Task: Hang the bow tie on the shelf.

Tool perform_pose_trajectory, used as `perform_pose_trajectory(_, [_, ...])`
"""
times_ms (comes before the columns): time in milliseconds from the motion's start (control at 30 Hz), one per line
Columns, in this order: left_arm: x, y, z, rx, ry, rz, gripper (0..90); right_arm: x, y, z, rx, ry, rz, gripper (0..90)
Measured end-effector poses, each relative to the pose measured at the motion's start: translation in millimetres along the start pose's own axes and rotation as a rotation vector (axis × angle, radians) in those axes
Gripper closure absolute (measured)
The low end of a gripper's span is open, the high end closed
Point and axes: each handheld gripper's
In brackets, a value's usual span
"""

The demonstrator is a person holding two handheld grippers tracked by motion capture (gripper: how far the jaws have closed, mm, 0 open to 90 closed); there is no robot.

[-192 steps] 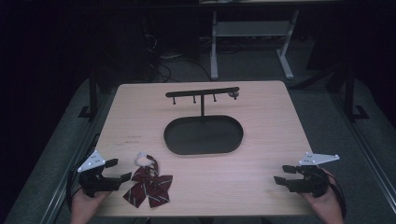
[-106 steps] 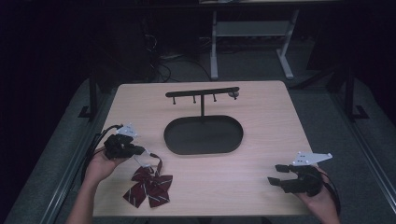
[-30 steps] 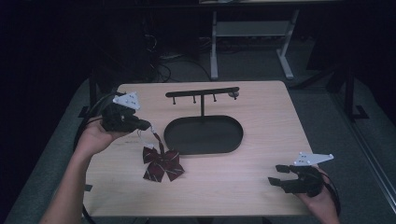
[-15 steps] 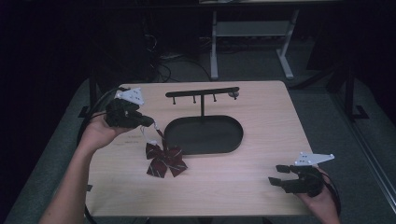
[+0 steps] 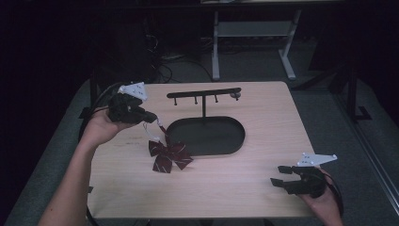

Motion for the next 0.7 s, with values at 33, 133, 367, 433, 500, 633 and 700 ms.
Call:
perform_pose_trajectory(33, [0.5,0.0,0.8,0.000,0.002,0.000,88.4,0.1,-0.2,0.3,0.000,0.003,-0.001,35.7])
perform_pose_trajectory(133, [1.9,-0.3,3.7,0.001,0.006,0.004,88.4,0.8,-0.8,1.0,-0.001,0.000,0.001,35.7])
perform_pose_trajectory(367, [6.4,-2.8,7.8,0.006,0.005,0.001,88.4,0.6,-2.7,2.4,0.001,0.003,0.006,35.7])
perform_pose_trajectory(433, [8.0,-3.6,9.1,0.009,0.008,0.000,88.4,0.8,-3.2,2.8,0.001,0.002,0.006,35.8])
perform_pose_trajectory(500, [9.3,-3.7,11.2,0.008,0.009,-0.001,88.5,0.8,-3.5,3.0,0.000,0.005,0.008,35.8])
perform_pose_trajectory(633, [11.1,-3.2,17.5,0.005,0.001,0.002,88.5,0.7,-3.4,3.1,-0.001,0.004,0.008,35.9])
perform_pose_trajectory(700, [11.5,-3.7,20.7,0.001,0.001,0.004,88.5,0.6,-3.2,3.0,-0.001,0.005,0.009,35.9])
Point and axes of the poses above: each handheld gripper's, and its own axes: y roughly backward along the jaws, z roughly out of its top, x roughly to its left, and after that the axes turned 1 degree about -y, right-handed
